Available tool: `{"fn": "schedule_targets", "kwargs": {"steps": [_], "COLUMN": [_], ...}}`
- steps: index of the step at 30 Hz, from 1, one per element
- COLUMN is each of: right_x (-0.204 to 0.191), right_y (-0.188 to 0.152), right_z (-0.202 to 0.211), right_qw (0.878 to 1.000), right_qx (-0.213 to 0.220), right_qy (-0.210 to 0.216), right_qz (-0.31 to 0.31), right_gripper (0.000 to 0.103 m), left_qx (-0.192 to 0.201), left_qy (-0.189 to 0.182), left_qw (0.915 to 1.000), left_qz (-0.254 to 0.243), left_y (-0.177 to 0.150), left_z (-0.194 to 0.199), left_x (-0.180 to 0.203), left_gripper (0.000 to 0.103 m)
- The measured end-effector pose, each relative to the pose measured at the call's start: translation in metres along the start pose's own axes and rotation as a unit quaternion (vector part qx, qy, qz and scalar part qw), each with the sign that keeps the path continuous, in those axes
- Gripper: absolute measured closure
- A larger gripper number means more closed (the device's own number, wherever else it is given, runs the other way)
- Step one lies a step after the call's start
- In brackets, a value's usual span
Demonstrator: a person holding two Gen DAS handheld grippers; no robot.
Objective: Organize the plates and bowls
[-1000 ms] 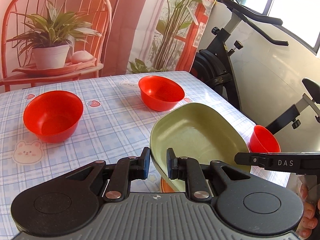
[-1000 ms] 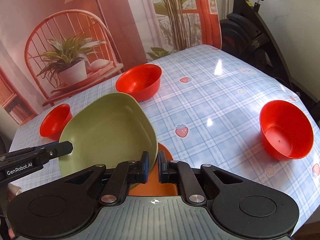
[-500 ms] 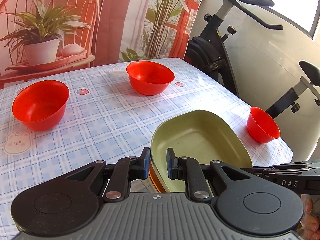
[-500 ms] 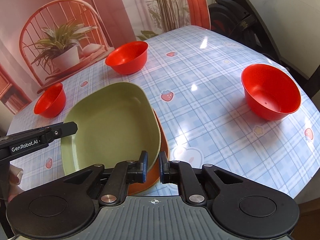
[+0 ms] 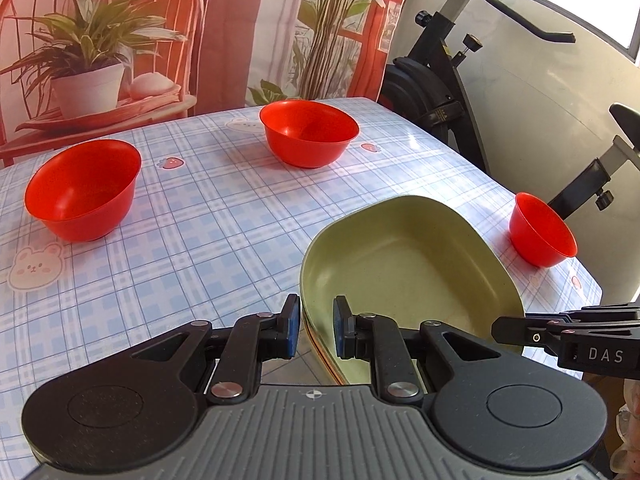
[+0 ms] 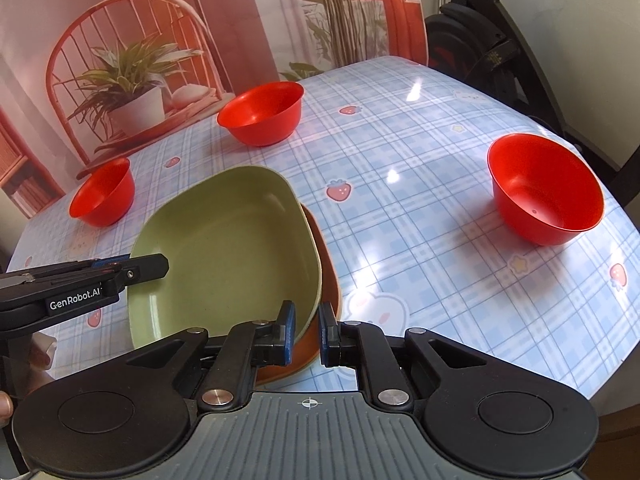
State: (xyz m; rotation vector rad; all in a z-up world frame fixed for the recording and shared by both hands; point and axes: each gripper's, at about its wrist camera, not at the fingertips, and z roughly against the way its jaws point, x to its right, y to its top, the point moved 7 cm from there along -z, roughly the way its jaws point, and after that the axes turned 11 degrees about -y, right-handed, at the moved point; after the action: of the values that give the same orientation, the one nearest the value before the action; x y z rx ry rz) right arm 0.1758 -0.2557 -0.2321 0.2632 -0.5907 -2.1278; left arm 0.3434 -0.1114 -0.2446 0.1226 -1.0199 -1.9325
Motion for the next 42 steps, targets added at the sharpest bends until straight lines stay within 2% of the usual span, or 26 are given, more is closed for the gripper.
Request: {"fn": "schedule_targets", "kwargs": {"steps": [6,11,21,24,28,31,35,37,42], "right_x": [0.001,0.002,0.006,0.006,0.009,0.010,0.013,0.016,0.015], "right_y": [0.000,0.002,0.016,0.014,0.008,0.005,0.006,0.006,0.006], "right_z": [0.000,0.001,-0.010,-0.018,-0.027,-0.029,-0.030,-0.030,-0.028], "right_qw": [1.000,1.000,1.000,0.999,0.999,0.999,0.999,0.999,0.999], "right_qx": [0.002,0.005,0.021,0.017,0.004,0.001,0.003,0.002,0.007], "right_qy": [0.002,-0.005,-0.020,-0.033,-0.039,-0.040,-0.039,-0.037,-0.040], "right_qz": [0.003,0.007,0.003,0.009,0.008,0.007,0.004,0.000,0.003], "right_gripper": [0.091,0.086,0.086,0.086,0.086,0.086,0.085,0.081,0.081], "left_qx": [-0.005,-0.002,0.000,0.011,0.032,0.031,0.035,0.035,0.033], "left_qy": [0.002,-0.005,-0.010,-0.007,-0.021,-0.009,-0.015,-0.012,-0.013], "left_qw": [1.0000,1.0000,0.9999,0.9999,0.9991,0.9993,0.9989,0.9991,0.9991], "left_qz": [0.000,0.003,0.004,0.007,0.019,0.021,0.027,0.022,0.024], "left_y": [-0.002,0.000,-0.001,0.002,0.009,0.009,0.006,0.005,0.002], "left_z": [-0.002,-0.001,-0.002,0.005,0.016,0.014,0.012,0.011,0.009], "left_x": [-0.002,-0.002,-0.001,-0.003,-0.006,-0.011,-0.012,-0.011,-0.012], "left_gripper": [0.085,0.083,0.083,0.083,0.083,0.081,0.081,0.081,0.080]}}
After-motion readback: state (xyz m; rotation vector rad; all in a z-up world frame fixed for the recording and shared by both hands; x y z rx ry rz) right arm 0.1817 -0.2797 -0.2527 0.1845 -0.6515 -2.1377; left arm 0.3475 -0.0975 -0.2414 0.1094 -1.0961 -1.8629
